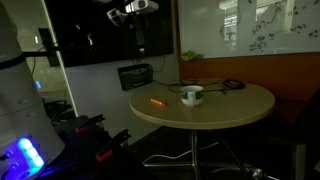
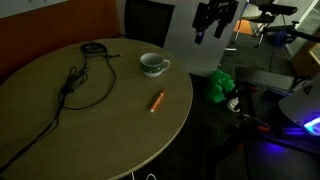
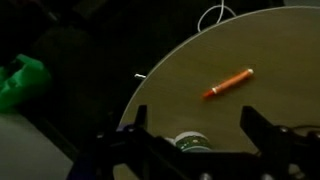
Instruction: Put the orange marker inside the white and green mug
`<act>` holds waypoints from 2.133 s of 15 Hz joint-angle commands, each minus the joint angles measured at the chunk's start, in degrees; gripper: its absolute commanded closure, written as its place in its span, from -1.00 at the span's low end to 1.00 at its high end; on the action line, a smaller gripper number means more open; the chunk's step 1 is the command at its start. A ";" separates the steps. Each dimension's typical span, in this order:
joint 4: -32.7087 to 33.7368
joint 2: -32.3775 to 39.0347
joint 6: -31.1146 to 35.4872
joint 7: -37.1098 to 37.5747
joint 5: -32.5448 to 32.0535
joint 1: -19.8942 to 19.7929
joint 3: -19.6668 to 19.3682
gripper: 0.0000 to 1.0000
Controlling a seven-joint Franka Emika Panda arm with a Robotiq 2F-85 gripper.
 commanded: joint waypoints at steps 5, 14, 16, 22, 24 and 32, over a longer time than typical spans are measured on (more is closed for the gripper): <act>1.64 13.78 13.55 27.64 -2.34 -0.84 3.52 -1.00; 5.58 20.99 14.07 36.54 -7.93 4.29 0.57 -1.00; 6.39 20.34 11.54 34.63 -7.93 4.37 0.49 -1.00; 7.47 22.50 12.23 39.58 -7.44 4.72 0.55 -1.00; 8.21 24.88 14.64 47.40 -8.29 5.23 0.09 -1.00; 17.50 39.84 17.25 58.66 -7.19 10.62 -4.63 -1.00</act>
